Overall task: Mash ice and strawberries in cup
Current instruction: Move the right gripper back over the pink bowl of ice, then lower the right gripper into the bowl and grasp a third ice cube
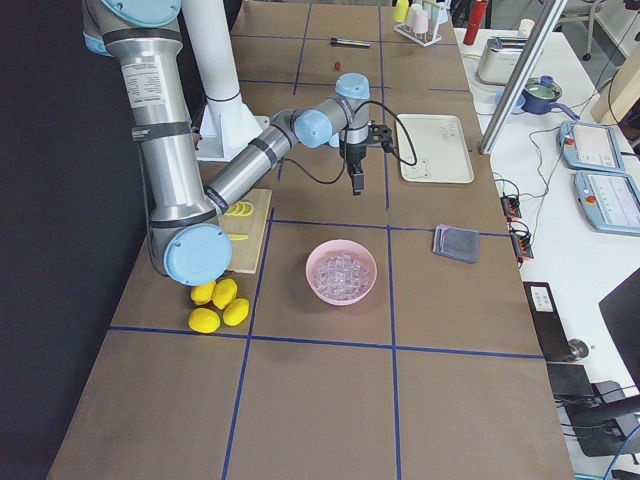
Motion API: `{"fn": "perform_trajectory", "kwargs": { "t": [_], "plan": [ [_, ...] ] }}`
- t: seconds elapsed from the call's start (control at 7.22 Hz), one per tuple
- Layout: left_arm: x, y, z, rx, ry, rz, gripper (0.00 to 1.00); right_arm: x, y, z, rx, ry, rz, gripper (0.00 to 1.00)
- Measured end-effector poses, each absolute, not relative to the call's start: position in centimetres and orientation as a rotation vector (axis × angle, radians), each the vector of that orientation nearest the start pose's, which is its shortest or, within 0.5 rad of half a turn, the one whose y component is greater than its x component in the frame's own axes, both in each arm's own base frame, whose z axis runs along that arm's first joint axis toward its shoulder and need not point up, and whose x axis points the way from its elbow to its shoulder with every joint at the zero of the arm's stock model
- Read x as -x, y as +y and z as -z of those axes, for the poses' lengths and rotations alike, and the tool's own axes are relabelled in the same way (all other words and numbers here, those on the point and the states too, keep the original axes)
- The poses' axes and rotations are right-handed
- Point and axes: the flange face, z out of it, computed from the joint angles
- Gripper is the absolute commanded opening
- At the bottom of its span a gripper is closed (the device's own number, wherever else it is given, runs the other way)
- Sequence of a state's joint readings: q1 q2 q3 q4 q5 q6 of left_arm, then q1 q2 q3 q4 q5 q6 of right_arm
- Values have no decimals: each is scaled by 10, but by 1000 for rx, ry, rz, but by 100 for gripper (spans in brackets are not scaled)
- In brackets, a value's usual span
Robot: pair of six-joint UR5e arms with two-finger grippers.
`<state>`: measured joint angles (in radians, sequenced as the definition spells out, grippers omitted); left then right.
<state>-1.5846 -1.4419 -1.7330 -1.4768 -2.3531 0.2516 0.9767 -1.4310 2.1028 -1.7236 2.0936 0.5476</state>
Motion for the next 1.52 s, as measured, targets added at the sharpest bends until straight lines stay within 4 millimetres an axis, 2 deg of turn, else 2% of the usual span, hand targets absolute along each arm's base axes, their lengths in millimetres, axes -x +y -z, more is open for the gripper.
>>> {"fn": "perform_trajectory", "kwargs": {
  "t": [0.14, 0.28, 0.55, 0.83, 0.97, 1.11, 1.52],
  "plan": [
    [69, -432, -646, -49, 784, -203, 100, 175, -454, -396, -138, -685, 215, 99],
    [69, -432, -645, -51, 784, -204, 100, 154, -447, -423, -127, -671, 237, 99],
    [69, -432, -643, -55, 783, -205, 100, 140, -436, -482, -141, -674, 250, 98],
    [69, -432, -643, -55, 783, -205, 100, 139, -433, -541, -143, -676, 250, 98],
    [69, -432, -643, -55, 784, -205, 100, 139, -433, -560, -134, -675, 240, 96],
    [69, -431, -643, -54, 784, -205, 100, 140, -434, -569, -123, -674, 221, 94],
    [69, -431, -643, -53, 783, -204, 100, 144, -438, -578, -103, -672, 191, 85]
  ]
}}
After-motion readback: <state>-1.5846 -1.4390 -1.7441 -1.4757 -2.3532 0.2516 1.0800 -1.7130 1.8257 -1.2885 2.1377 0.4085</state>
